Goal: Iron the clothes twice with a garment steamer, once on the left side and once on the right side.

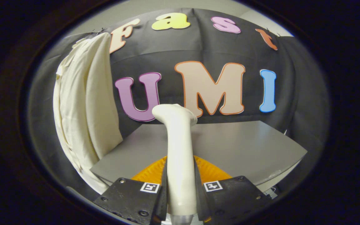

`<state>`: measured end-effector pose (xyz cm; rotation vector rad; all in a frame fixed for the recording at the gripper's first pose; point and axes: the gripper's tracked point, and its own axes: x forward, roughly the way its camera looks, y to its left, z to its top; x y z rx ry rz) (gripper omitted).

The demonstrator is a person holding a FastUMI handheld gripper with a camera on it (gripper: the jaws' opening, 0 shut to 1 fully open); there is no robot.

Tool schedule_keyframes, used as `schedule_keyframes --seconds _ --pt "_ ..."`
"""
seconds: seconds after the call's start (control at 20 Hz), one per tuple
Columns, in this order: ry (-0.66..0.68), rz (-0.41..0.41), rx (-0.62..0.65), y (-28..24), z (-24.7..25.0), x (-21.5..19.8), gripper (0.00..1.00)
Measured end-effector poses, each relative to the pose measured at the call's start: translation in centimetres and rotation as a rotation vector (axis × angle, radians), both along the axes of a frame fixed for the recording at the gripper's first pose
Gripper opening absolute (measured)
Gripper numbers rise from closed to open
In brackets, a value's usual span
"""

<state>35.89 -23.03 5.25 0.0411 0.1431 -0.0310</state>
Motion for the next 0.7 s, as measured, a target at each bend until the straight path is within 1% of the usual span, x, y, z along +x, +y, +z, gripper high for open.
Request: schedule_keyframes --seconds 0.15,0.3,0.5,0.7 --pt "-0.057 0.005 0.007 2.5 2.5 -2.6 0.37" --pt "-0.086 0.004 0.04 6.1 4.8 -4.9 0.37" --pt "-0.148 -0.055 0.008 12.4 7.9 -8.6 0.36" --pt "-0.167 -0.104 0.002 19.4 9.3 -11.8 0.36"
